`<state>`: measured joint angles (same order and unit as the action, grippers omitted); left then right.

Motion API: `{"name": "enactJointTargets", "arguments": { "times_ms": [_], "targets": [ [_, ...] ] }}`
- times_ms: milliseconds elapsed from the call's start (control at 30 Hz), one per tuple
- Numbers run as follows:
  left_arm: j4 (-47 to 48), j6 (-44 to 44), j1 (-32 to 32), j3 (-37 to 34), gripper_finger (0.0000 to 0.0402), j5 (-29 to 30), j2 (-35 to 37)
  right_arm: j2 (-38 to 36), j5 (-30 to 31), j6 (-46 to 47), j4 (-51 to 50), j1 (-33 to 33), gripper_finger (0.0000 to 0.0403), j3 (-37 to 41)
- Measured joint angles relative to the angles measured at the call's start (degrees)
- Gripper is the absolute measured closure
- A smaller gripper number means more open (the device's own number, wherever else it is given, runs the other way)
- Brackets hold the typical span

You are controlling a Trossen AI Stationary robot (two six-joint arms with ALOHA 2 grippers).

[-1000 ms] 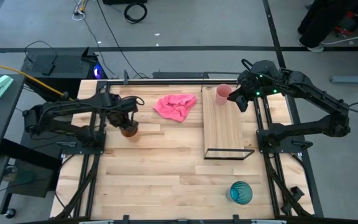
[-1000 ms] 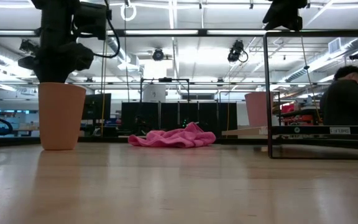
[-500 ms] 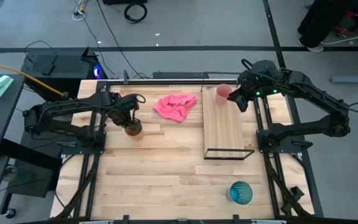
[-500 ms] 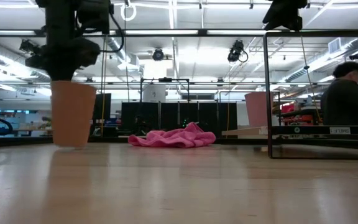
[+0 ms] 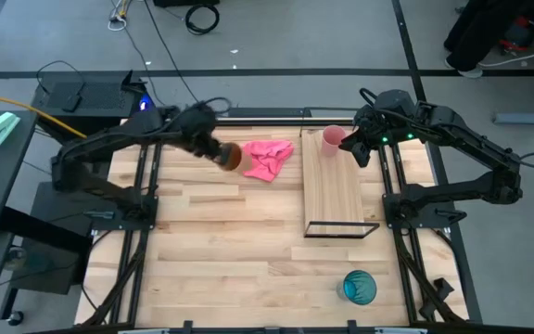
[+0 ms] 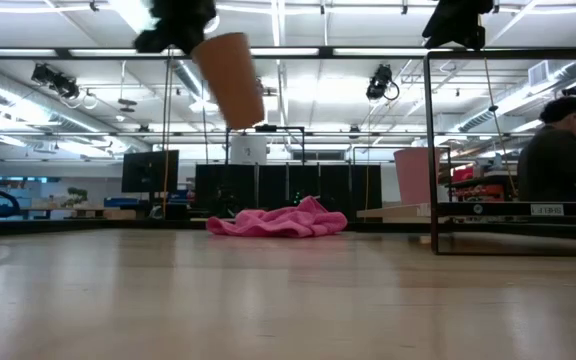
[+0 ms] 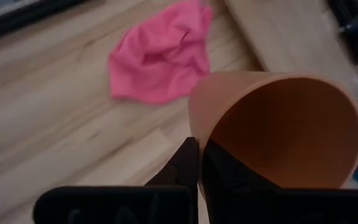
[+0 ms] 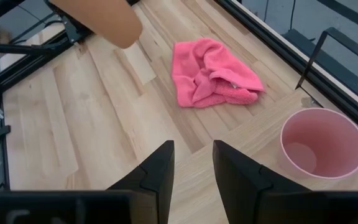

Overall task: Stack small to large cups/mugs on shelf
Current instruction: Put the orange cup on the shelf

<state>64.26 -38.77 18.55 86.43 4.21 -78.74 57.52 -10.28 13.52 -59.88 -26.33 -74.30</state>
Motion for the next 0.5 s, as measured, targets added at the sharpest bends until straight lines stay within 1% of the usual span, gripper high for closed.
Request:
{"name": "enactJointTargets", "arguments": {
  "times_ms": [133,233,400,500],
  "targets": [
    [4.55,4.86,-0.02,10.88,0.0391,0.04,-9.07,0.0,-0.02,0.02,-0.13,0.0,0.0285,0.0],
    [7.56,7.49,0.0,17.66,0.0391,0.03,-15.43,0.0,-0.02,0.02,-0.62,0.0,0.0285,0.0],
    [7.55,11.69,0.0,26.17,0.0391,-3.79,-24.79,-0.02,-0.04,0.28,-0.63,0.0,0.0285,0.0],
    [8.49,13.34,-0.07,29.17,0.0391,-4.2,-29.61,-0.02,-0.05,0.41,-0.82,0.0,0.0285,0.0]
  ]
}}
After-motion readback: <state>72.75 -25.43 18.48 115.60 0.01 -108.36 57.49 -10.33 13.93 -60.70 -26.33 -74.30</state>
